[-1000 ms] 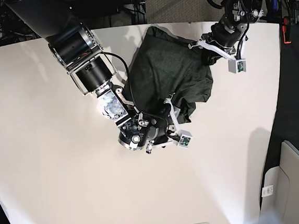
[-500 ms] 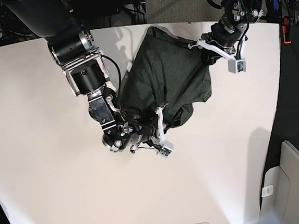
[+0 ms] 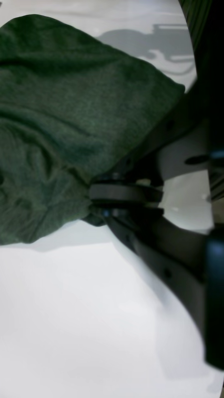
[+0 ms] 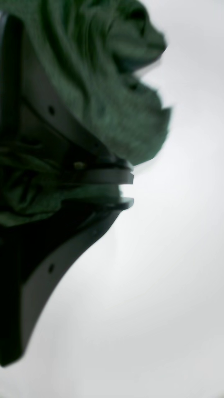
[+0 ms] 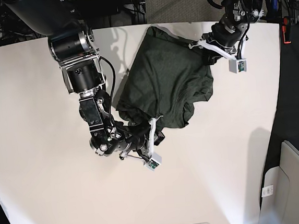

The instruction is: Fold the T-shirt properly

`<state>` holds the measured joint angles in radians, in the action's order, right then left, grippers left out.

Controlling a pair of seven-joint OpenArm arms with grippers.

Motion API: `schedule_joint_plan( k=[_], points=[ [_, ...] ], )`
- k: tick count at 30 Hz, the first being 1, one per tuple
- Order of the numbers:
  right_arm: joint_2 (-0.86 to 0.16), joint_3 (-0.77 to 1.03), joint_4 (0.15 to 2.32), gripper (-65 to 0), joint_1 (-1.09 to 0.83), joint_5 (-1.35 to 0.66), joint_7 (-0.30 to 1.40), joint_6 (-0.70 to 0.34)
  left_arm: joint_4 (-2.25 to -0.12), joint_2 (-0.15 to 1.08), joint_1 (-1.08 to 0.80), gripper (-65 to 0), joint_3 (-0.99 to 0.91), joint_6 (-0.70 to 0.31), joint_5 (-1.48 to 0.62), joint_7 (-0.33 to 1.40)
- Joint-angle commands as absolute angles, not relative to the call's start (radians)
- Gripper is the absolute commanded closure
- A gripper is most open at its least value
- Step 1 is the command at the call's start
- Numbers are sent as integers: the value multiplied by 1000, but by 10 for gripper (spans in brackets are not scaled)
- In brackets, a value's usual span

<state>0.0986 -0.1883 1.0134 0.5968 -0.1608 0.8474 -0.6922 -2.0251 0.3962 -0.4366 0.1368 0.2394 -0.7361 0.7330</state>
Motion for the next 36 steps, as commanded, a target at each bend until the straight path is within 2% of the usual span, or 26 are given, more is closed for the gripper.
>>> schedule_joint_plan(
  k=[1,6,11,18,26,36],
  points=[
    [101,-186,1076,-68,624,-179,855,-698,-2046,406,-435,-8,119,240,-733,716],
    [58,-186,1299,-137,565,-179,1003,-698,-2057,406,-435,-13,90,246,-733,716],
    [18,-188,1419,-173,512,-179,1161,-698,-2058,406,-435,-69,90,323,-733,716],
    [-15,-265,1511,-242,441,-179,1199,-698,-2055,406,-426,-74,96,329,-733,783],
    [-19,-306,1555,-241,412,-174,1201,-698,-2057,406,-412,-74,93,329,-733,803],
    [-54,-306,1426,-239,414,-171,1201,-698,-2057,406,-410,-74,99,329,-736,809]
  ],
)
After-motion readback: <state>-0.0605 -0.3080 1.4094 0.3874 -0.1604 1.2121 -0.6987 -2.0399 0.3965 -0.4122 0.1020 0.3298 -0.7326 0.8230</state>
